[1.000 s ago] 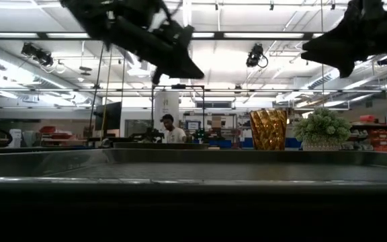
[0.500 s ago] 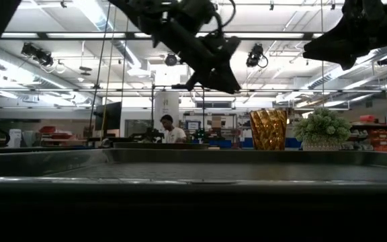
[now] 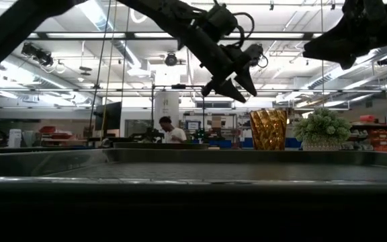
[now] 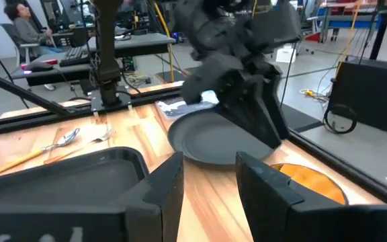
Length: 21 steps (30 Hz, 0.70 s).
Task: Pick and place plate/cup/fork/spoon on tray
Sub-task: Put the brown cup on the top right of the black serving tray
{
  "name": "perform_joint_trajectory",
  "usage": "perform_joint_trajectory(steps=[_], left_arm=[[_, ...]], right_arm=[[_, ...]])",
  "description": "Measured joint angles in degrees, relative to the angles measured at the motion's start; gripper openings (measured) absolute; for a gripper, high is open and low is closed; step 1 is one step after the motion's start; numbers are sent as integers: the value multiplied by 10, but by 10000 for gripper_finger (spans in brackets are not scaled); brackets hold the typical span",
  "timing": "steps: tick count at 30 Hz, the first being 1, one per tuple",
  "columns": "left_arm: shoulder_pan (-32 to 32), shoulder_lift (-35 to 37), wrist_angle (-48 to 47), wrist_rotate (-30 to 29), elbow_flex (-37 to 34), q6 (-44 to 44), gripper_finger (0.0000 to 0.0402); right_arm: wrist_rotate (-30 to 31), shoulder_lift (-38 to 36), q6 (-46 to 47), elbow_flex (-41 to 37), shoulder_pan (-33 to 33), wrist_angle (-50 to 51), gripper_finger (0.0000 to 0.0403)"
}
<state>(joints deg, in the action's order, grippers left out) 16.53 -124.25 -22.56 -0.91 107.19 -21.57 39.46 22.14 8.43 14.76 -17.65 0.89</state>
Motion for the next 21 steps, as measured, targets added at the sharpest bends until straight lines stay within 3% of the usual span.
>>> perform_joint_trajectory(steps=[10,21], left_arm=[[7,-104,-147,3,182,18,204],[6,-118,-196,-8,200,34,195]], right_arm=[[-6,-17,-21,0,0,-2,142],[-16,-17,-20,0,0,-16,142]])
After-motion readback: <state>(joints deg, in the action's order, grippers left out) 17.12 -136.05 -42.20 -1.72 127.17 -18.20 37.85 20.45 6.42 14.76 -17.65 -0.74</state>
